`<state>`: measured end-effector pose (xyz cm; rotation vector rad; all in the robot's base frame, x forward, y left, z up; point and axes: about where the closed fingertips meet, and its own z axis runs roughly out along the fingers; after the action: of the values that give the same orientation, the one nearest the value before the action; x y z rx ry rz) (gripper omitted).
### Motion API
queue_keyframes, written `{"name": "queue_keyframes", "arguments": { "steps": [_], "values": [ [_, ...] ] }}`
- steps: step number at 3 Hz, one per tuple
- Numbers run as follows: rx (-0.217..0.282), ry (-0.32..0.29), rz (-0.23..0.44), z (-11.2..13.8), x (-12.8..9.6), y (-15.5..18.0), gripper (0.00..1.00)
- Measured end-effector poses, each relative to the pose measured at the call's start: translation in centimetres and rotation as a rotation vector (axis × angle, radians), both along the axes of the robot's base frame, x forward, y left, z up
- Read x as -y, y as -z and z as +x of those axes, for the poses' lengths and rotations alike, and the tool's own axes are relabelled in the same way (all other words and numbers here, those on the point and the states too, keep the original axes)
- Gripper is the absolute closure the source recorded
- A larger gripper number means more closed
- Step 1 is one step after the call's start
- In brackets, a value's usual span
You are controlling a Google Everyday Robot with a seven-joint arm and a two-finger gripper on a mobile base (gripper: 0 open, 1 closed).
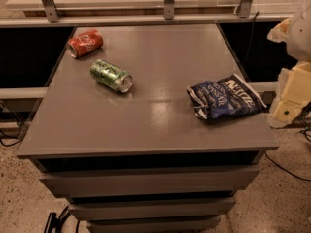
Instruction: Place green can upright
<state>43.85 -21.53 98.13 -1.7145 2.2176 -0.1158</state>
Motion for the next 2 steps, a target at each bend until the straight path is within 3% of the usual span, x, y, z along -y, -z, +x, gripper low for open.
{"name": "queue_keyframes", "arguments": {
  "steps": [1, 2],
  "values": [
    [0.007, -0.005, 0.009, 0.3, -0.5, -0.2, 0.00],
    [0.008, -0.032, 0.033, 1.8, -3.7, -0.3, 0.00]
  ]
}}
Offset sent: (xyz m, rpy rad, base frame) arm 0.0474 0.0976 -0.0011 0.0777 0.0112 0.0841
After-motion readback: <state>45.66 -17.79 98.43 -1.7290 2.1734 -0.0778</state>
